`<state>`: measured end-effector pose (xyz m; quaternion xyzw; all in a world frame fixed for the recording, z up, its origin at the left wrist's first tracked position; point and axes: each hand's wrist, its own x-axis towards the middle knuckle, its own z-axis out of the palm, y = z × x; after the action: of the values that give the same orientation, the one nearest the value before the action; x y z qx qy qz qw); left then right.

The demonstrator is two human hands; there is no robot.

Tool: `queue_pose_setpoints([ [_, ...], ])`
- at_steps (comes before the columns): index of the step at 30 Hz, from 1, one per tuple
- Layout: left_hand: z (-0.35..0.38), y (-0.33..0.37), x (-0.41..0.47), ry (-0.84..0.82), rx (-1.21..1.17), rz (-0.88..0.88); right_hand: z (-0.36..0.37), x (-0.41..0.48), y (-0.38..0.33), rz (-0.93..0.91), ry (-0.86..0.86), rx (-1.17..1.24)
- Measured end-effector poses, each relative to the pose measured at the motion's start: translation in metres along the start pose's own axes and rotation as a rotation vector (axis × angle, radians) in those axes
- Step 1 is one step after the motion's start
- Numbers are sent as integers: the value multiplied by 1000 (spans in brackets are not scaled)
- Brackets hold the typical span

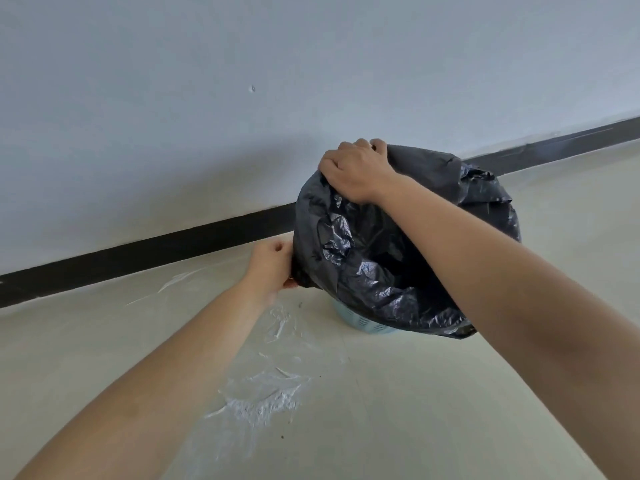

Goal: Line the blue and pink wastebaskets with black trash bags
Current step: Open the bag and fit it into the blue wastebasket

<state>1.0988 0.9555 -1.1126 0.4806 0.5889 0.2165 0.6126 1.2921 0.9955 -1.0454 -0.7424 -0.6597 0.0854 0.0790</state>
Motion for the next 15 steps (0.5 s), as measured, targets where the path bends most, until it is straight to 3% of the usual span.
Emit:
queue_pose_setpoints([
  [4,-3,-3,2,-11,127,-36,-1,0,3,-32,27,21],
  [8,-5,32,5,391,0,262,-17,-23,24,-50,175,43],
  [9,-5,44,4,375,-20,352,-23,-31,33,-32,211,31],
  [11,1,64,-2,163,69,459,-35,-50,55,48,236,10],
  [13,9,72,-4,-49,444,477,-43,-71,81,153,194,-13],
  [15,19,73,-7,-112,851,479,-42,-95,107,248,92,-27],
])
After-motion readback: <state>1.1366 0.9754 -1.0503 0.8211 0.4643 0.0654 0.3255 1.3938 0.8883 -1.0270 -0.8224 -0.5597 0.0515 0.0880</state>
